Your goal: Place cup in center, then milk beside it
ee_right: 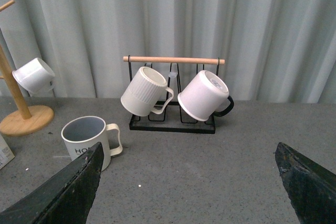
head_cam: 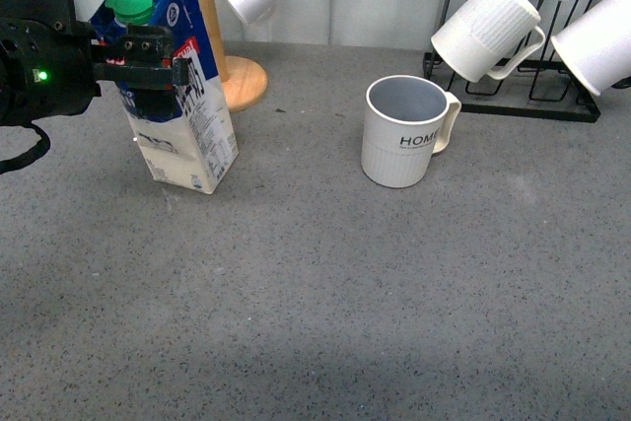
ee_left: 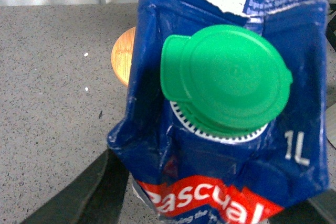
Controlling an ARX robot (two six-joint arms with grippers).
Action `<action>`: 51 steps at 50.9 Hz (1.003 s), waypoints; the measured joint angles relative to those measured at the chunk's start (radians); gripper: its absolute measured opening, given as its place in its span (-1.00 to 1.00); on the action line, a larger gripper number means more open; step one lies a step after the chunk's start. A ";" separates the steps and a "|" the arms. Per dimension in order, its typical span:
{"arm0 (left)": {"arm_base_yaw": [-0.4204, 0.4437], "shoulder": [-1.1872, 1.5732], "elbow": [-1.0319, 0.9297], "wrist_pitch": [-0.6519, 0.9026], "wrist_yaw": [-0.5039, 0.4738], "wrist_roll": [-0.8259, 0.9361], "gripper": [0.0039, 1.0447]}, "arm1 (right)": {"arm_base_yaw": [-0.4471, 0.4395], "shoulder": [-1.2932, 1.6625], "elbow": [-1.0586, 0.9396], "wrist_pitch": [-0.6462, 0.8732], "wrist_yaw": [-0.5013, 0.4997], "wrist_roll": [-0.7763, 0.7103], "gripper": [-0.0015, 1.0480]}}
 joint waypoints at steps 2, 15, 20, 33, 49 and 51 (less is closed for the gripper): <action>0.000 0.000 0.000 0.000 0.000 0.000 0.18 | 0.000 0.000 0.000 0.000 0.000 0.000 0.83; -0.028 -0.011 0.002 -0.006 0.002 0.000 -0.62 | 0.000 0.000 0.000 0.000 0.000 0.000 0.83; -0.072 -0.019 0.021 -0.018 0.000 0.000 -0.86 | 0.000 0.000 0.000 0.000 0.000 0.000 0.83; -0.181 0.003 0.130 -0.041 -0.019 -0.005 -0.88 | 0.000 0.000 0.000 0.000 0.000 0.000 0.83; -0.264 0.095 0.212 -0.055 -0.050 -0.012 -0.68 | 0.000 0.000 0.000 0.000 0.000 0.000 0.83; -0.269 0.100 0.217 -0.057 -0.053 -0.013 -0.68 | 0.000 0.000 0.000 0.000 0.000 0.000 0.83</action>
